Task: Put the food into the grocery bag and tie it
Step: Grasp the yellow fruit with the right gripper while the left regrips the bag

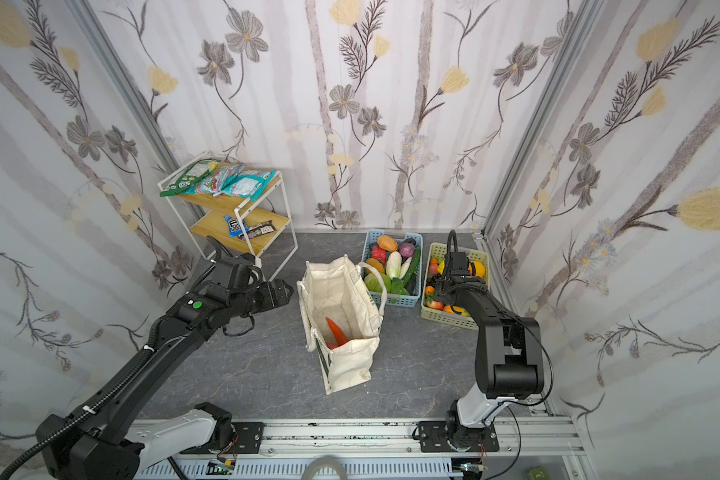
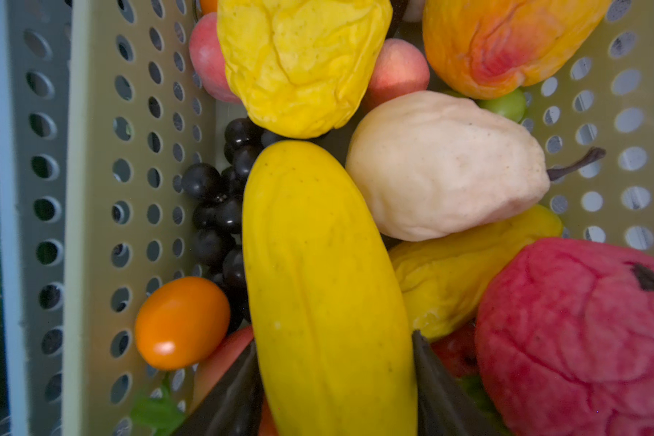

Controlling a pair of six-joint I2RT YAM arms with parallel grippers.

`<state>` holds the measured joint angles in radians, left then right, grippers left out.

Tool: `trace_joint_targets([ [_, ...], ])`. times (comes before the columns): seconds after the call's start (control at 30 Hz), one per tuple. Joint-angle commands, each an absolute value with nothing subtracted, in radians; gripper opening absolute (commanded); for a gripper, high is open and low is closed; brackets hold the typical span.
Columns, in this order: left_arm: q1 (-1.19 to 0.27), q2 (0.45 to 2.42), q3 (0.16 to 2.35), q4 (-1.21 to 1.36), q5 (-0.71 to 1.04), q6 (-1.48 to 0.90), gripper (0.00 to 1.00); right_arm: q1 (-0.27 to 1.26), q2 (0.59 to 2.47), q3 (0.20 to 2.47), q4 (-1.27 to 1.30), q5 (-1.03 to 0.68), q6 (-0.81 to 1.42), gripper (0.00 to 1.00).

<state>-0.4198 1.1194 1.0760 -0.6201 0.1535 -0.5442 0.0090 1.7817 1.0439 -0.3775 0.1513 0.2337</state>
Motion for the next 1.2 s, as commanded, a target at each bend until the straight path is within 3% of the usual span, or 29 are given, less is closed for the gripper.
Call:
trace_joint_targets([
  [0.0, -0.442, 1.104, 1.092, -0.513, 0.283, -0.599, 0.96, 0.008, 1.786, 1.045, -0.333, 0.135, 0.232, 0.56],
  [0.17, -0.522, 1.116, 1.126, -0.449, 0.317, -0.635, 0.88, 0.008, 1.786, 1.046, -0.330, 0.132, 0.237, 0.55],
  [0.43, -0.603, 1.180, 1.150, -0.500, 0.195, -0.644, 0.74, 0.008, 1.777, 1.052, -0.332, 0.118, 0.242, 0.55],
  [0.6, -0.639, 1.208, 1.153, -0.529, 0.121, -0.641, 0.59, 0.009, 1.772, 1.057, -0.332, 0.120, 0.244, 0.55],
  [0.77, -0.656, 1.227, 1.148, -0.546, 0.079, -0.640, 0.23, 0.009, 1.767, 1.062, -0.331, 0.108, 0.248, 0.54],
  [0.87, -0.657, 1.218, 1.135, -0.543, 0.065, -0.641, 0.18, 0.009, 1.760, 1.064, -0.335, 0.104, 0.249, 0.53],
  [1.03, -0.655, 1.197, 1.130, -0.546, 0.044, -0.634, 0.02, 0.011, 1.732, 1.072, -0.351, 0.098, 0.249, 0.53],
  [1.17, -0.653, 1.196, 1.135, -0.551, 0.044, -0.613, 0.00, 0.010, 1.695, 1.078, -0.366, 0.097, 0.247, 0.53],
])
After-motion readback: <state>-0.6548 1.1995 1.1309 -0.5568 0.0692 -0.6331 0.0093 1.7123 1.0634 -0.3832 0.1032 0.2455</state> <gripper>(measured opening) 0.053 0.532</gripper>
